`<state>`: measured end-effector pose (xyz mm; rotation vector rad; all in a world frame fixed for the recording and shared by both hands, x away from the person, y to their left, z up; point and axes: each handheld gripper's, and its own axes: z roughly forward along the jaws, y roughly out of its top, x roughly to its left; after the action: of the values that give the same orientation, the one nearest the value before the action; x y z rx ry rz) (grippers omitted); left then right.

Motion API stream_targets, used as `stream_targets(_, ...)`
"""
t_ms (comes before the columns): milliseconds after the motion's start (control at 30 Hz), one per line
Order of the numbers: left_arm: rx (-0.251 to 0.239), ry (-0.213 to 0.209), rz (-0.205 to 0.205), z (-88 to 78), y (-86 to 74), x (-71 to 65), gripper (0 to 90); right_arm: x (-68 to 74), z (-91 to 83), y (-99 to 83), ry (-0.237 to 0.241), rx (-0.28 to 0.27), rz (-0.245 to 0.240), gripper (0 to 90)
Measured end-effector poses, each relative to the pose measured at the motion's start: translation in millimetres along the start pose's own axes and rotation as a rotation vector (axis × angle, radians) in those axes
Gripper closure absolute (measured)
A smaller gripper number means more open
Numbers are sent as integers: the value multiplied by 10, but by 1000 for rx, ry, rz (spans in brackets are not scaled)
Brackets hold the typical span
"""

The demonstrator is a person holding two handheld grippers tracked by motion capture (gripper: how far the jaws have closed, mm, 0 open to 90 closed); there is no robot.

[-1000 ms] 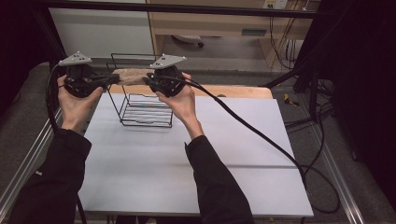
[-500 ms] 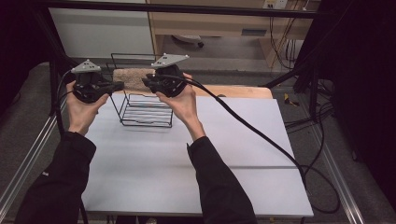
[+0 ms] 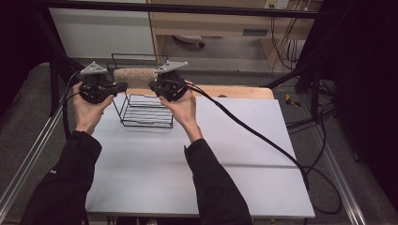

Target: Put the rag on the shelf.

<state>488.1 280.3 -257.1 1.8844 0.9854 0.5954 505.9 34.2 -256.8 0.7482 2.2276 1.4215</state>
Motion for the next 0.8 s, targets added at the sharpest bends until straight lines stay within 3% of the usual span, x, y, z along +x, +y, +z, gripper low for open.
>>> stream_targets(300, -12, -16, -1, -93, -38, -30, 832, 68, -172, 27, 35, -25, -15, 790)
stream_targets(567, -16, -20, 12, -196, -48, -136, 635, 8, -423, -13, 35, -36, 13, 692)
stream_targets(800, -11, -28, 32, -252, -136, -258, 482, -87, -694, -159, 28, -36, 59, 570)
